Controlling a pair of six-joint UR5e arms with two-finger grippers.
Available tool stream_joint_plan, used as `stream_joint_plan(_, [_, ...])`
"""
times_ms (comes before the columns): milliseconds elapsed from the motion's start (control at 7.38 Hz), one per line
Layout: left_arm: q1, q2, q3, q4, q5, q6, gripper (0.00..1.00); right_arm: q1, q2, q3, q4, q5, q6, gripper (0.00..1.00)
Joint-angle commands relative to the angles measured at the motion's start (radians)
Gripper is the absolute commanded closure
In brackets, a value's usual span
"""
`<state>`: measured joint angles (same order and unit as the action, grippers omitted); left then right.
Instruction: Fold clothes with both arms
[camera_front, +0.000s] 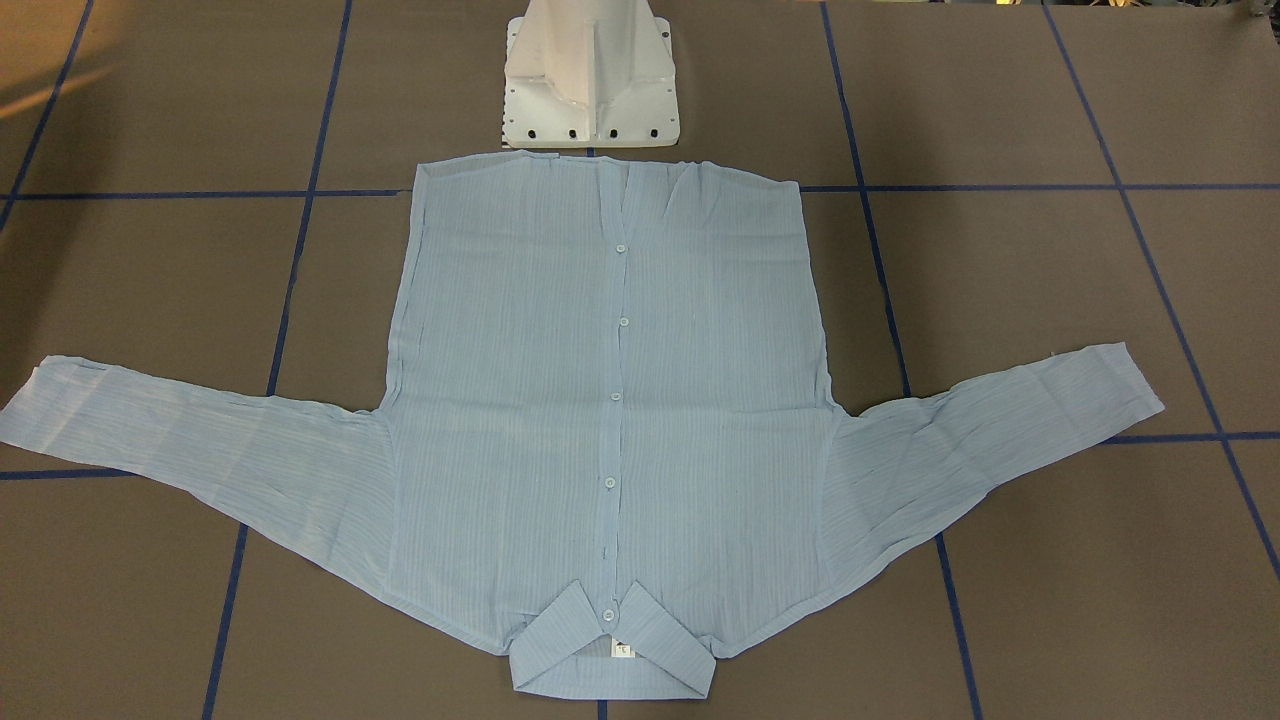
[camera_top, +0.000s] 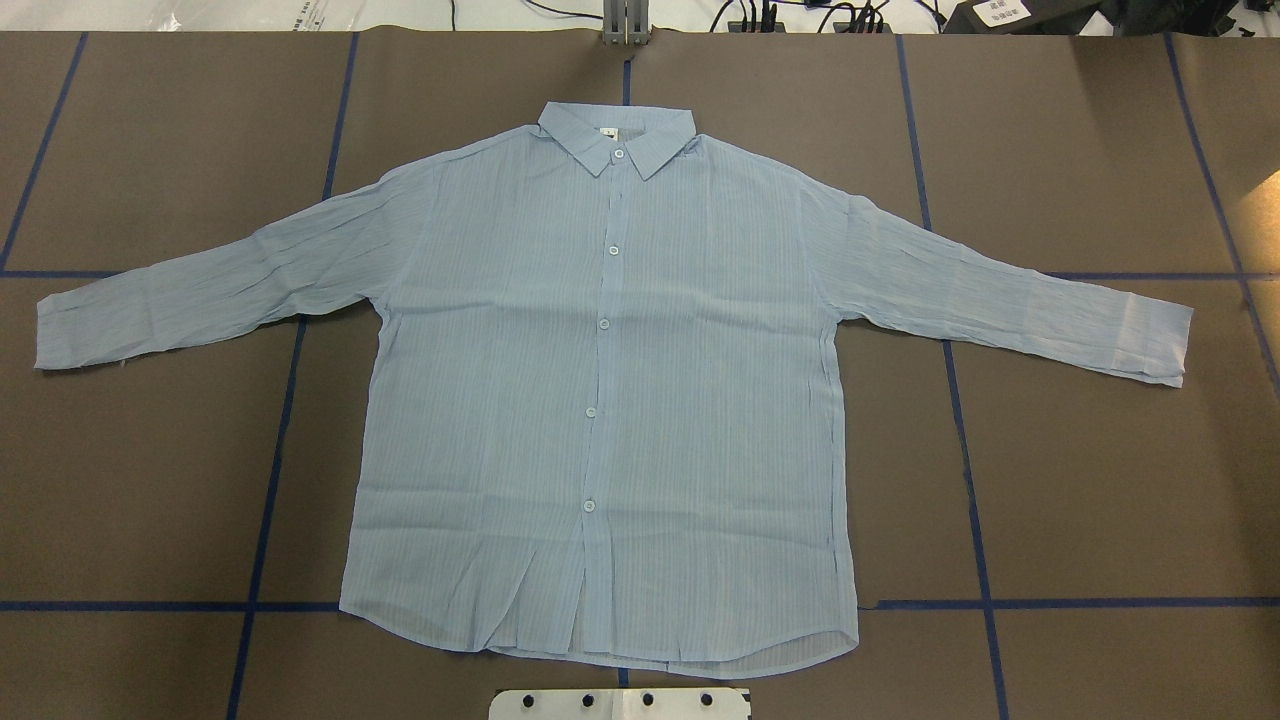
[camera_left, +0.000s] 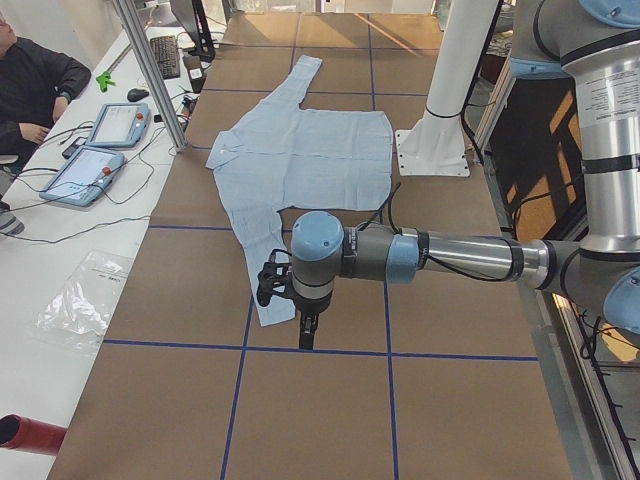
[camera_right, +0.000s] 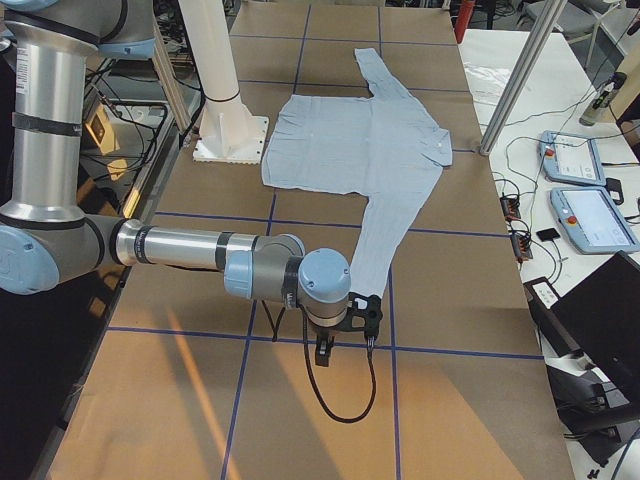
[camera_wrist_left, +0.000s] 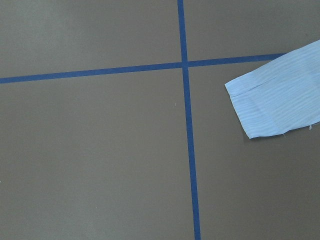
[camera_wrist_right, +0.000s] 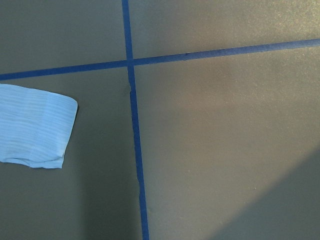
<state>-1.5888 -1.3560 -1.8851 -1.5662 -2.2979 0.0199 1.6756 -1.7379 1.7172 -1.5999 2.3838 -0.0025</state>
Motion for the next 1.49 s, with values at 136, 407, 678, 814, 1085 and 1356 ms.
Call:
stream_joint_plan(136, [0.0,0.0,0.0,0.0,-0.002,0.0,0.0,0.01,0.001,0.002,0.002,0.002,-0.001,0.0])
stream_joint_plan(407, [0.0,0.0,-0.002,0.0,-0.002,0.0,0.0,0.009,0.0,0.002,0.0,0.002,-0.001,0.0])
stream_joint_plan(678, [0.0,0.0,-0.006,0.002,-0.002,0.0,0.0,0.009,0.0,0.001,0.002,0.0,-0.001,0.0])
stream_joint_plan(814, [0.0,0.0,-0.006,0.002,-0.002,0.0,0.0,0.009,0.0,0.002,0.002,0.001,-0.001,0.0])
stream_joint_plan(1085, [0.001,-0.006,-0.003,-0.003,-0.002,0.0,0.0,0.009,0.014,0.005,0.002,0.002,0.012,0.0])
stream_joint_plan(1356, [-0.002,-0.063,0.003,-0.006,0.006,-0.006,0.0,0.009,0.021,0.001,0.0,0.008,0.009,0.0])
